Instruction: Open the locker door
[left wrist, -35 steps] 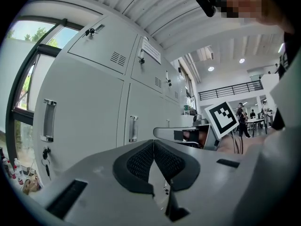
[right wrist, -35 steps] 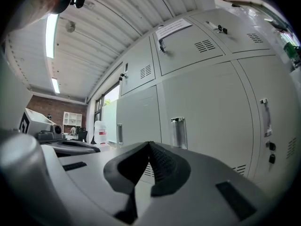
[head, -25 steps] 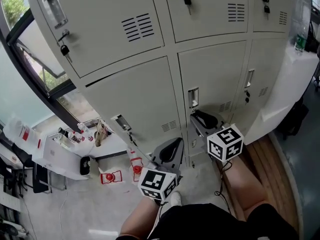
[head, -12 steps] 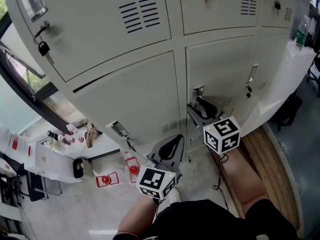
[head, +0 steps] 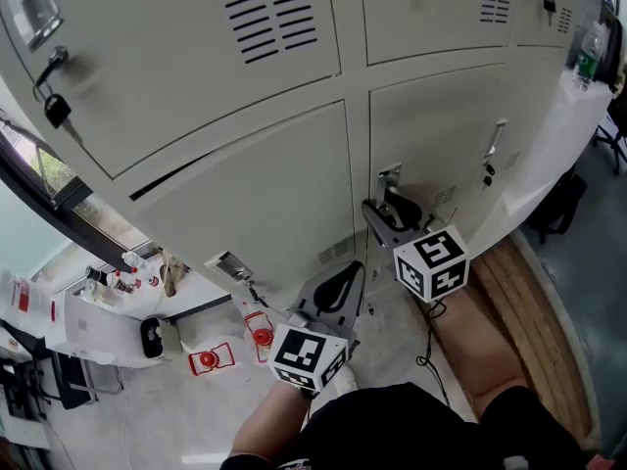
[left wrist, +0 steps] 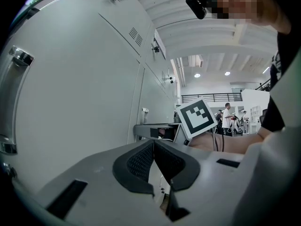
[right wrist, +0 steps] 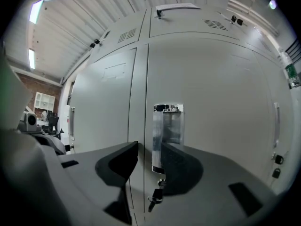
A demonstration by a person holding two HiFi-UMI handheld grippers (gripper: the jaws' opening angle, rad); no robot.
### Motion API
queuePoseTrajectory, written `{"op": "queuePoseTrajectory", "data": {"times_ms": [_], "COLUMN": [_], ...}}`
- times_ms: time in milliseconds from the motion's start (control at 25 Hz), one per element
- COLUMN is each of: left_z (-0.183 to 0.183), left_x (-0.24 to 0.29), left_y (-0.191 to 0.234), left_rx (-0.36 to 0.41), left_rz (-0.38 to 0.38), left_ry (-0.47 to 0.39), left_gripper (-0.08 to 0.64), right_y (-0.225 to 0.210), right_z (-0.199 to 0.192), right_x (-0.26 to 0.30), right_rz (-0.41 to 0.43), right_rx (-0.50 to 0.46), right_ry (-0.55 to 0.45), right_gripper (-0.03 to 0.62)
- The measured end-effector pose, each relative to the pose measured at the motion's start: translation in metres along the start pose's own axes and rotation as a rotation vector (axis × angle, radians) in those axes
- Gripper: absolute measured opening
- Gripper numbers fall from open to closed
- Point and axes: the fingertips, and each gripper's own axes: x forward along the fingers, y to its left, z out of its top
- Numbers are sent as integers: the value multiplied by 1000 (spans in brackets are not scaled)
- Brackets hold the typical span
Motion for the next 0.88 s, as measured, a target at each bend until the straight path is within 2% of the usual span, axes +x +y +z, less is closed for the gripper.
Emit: {"op": "queuePoseTrajectory", "data": {"times_ms": [360, 640, 880], "left_z": [0, 4, 4], "left_x": [7, -1, -3], "left_y": [-1, 0, -8], "left_rx": [10, 17, 14], "left_rz": [-50, -26, -8], "left_ry": [10, 2, -4], "left_gripper": [17, 17, 17], "right_y": [-2, -4, -1], "right_z": [-1, -2, -3], "right_x": [-2, -6, -17], "right_rz": [-4, -29, -10], "right_rx": [14, 20, 30], "right_ry": [4, 9, 8], "right_gripper": [179, 156, 155]}}
